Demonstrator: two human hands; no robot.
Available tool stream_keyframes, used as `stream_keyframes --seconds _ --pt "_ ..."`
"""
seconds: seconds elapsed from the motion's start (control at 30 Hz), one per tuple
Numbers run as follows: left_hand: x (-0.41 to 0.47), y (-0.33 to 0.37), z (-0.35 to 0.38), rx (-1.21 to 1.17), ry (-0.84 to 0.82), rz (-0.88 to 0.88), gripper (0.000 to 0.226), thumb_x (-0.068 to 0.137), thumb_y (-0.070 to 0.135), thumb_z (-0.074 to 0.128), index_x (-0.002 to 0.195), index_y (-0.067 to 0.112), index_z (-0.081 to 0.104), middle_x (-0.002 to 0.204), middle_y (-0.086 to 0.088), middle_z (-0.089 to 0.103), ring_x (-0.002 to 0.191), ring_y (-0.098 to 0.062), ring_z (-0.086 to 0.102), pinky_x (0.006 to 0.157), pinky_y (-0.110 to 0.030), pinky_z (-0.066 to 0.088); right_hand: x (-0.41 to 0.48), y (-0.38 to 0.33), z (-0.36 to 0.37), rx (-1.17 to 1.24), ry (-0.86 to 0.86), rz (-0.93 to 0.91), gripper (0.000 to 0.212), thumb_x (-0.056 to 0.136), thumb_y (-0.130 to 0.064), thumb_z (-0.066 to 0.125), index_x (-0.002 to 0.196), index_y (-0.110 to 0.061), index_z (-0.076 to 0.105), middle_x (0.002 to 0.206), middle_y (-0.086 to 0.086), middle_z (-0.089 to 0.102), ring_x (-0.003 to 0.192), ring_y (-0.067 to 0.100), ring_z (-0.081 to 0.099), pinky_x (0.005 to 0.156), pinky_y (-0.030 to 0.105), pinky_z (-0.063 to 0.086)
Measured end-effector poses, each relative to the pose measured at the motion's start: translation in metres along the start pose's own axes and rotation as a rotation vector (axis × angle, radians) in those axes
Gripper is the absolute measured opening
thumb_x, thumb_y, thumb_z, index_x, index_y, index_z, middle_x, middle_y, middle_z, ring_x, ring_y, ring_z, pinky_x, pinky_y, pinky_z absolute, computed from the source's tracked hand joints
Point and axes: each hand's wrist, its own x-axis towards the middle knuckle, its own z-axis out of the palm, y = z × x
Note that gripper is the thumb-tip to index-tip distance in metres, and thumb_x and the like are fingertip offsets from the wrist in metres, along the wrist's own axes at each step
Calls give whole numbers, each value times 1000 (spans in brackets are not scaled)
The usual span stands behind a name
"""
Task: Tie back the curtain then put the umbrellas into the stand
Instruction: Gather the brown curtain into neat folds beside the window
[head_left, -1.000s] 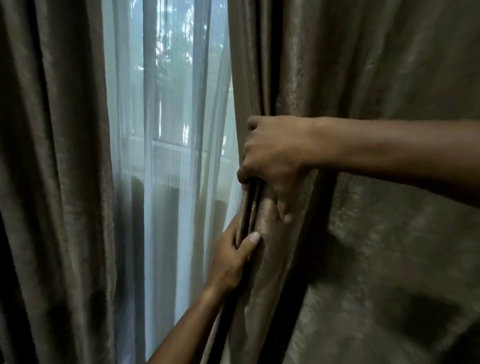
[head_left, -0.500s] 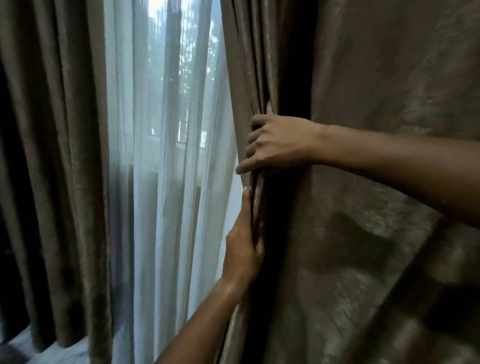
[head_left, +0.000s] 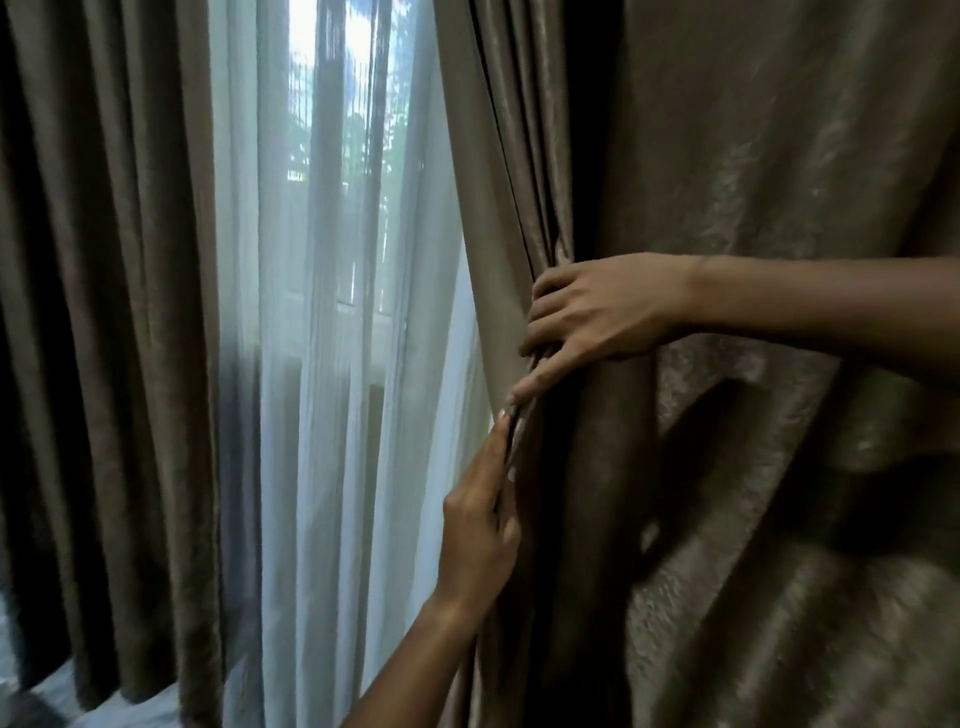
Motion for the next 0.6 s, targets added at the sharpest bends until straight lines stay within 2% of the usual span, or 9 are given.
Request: stream_keyframes --seconds 0.1,0.17,0.27,0.37,0.5,0.6 --pt "-1 -13 0 5 -24 -18 85 90 -12 54 157 33 26 151 5 51 131 -11 58 107 -35 50 -6 9 11 -55 -14 -95 74 96 -3 34 158 -41 21 137 12 58 124 33 59 106 48 42" --pt "1 -18 2 -3 -37 -28 85 91 -13 54 156 33 26 150 7 51 129 -8 59 106 -33 50 -7 10 15 -50 -29 -90 74 96 -3 33 158 -42 21 139 12 58 127 32 57 110 47 39" --pt "6 -21 9 -51 -70 -14 81 96 -7 54 156 38 24 154 10 46 132 -8 56 108 -34 49 -5 5 21 -2 -39 -3 68 94 -5 49 152 -38 39 129 9 65 121 30 62 107 46 41" --pt "9 -19 18 -80 -120 -9 79 99 1 54 155 45 21 157 16 39 138 -6 49 113 -34 44 -9 -4 21 45 -51 83 59 89 -9 56 141 -36 56 121 7 70 114 29 66 102 46 43" --pt "6 -11 38 -99 -179 -18 80 96 2 56 158 37 20 158 9 40 139 -11 49 112 -40 45 -28 -15 20 92 -95 165 53 90 -11 61 136 -37 62 118 8 71 113 31 67 104 48 43" --pt "1 2 57 -113 -187 -28 80 96 3 56 157 40 19 158 8 42 139 -13 50 111 -44 46 -46 -25 16 140 -101 224 49 90 -14 62 133 -37 64 112 8 72 110 31 68 105 49 44"
